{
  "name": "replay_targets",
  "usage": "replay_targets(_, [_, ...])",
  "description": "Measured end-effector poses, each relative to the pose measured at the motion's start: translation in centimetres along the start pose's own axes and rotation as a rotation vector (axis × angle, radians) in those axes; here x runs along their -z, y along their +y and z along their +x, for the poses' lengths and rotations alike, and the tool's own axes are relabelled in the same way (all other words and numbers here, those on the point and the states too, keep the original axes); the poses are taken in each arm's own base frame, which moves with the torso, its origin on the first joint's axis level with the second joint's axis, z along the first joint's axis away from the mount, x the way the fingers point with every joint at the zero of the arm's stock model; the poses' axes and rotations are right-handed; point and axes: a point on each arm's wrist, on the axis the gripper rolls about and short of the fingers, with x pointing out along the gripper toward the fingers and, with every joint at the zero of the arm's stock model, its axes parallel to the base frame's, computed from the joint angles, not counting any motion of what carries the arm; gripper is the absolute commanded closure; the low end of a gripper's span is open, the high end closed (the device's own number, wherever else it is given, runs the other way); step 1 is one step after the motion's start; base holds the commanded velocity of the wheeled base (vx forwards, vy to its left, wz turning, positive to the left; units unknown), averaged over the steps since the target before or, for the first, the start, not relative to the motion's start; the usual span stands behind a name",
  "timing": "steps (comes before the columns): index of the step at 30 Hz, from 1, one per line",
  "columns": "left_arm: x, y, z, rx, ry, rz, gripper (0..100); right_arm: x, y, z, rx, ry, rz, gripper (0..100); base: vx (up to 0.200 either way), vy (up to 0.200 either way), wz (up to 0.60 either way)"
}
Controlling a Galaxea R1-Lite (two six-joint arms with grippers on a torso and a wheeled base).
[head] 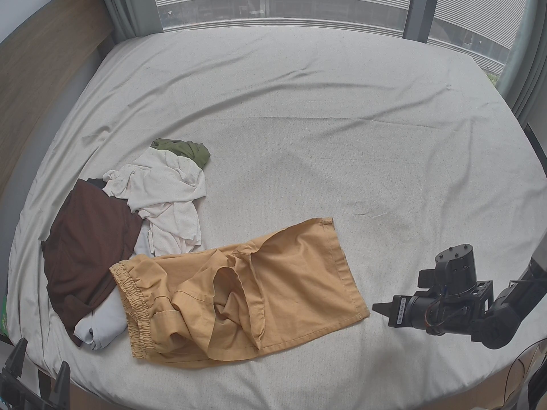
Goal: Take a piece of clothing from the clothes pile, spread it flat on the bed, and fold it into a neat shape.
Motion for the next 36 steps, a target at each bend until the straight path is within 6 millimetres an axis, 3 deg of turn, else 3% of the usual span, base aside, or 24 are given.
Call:
replay_targets(13, [0.0,0.0,0.0,0.000,0.000,0.000,0,0.7,1.3,5.7,-0.070,0.015,-0.036,0,0.000,0.000,0.00])
replay_targets(19, [0.0,0.0,0.0,0.000,0.000,0.000,0,0.6,1.7,7.3,-0.085,0.010,-0.036,0,0.000,0.000,0.00])
replay_targets(20, [0.0,0.0,0.0,0.000,0.000,0.000,0,0.5,1.7,7.4,-0.086,0.007,-0.036,100,0.000,0.000,0.00])
replay_targets(29, [0.0,0.0,0.0,0.000,0.000,0.000,0,0.4,1.5,7.9,-0.087,-0.012,-0.030,100,0.000,0.000,0.00])
replay_targets(36, [0.0,0.0,0.0,0.000,0.000,0.000,0,0.6,1.1,7.1,-0.074,-0.006,-0.028,100,0.000,0.000,0.00])
